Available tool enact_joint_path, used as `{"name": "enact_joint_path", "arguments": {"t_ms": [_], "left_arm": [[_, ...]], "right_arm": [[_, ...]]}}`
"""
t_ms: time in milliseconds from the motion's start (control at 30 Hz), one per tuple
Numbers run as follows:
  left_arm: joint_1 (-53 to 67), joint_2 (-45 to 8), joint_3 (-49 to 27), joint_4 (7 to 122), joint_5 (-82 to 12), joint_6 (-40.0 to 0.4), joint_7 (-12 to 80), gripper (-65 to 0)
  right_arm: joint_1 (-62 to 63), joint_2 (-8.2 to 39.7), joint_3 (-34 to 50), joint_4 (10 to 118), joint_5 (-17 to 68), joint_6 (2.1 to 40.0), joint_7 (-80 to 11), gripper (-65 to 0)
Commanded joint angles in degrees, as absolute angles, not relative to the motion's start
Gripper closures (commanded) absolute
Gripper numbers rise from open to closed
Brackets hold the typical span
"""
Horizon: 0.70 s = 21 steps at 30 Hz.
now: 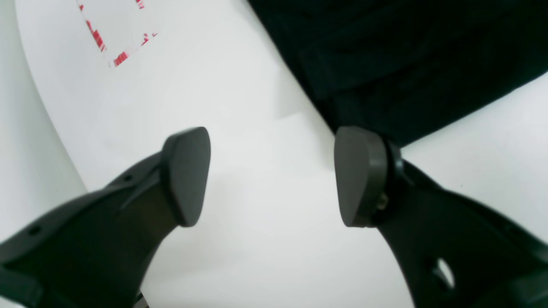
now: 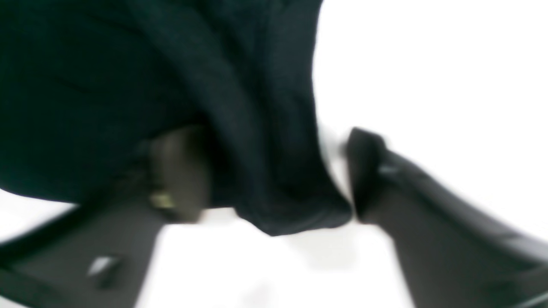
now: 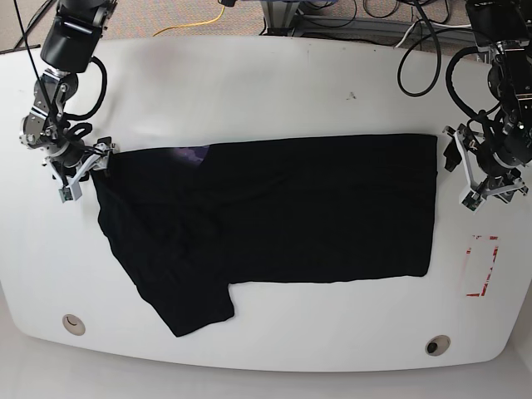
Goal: Layout the t-shirt on the table in an organized manner, then fold the t-shirt properly
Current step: 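Release the sleeve and raise the right gripper to the shirt corner, then grasp the shirt corners with both grippers and drag the shirt away from the table center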
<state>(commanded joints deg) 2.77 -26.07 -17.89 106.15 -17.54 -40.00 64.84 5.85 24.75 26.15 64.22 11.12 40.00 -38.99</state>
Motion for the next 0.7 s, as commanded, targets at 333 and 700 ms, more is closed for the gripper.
{"name": "enact_joint_path", "arguments": {"t_ms": [333, 700], "left_arm": [[4.00, -26.07, -17.89, 105.01, -24.04, -40.00, 65.10, -43.5], [4.70, -25.63, -17.63, 96.75, -27.30, -40.00, 64.57, -43.5]], "right_arm": [[5.93, 24.31, 26.15, 63.96, 11.12, 40.00, -39.08, -4.0], [5.93, 24.31, 26.15, 63.96, 11.12, 40.00, -39.16, -4.0]]}}
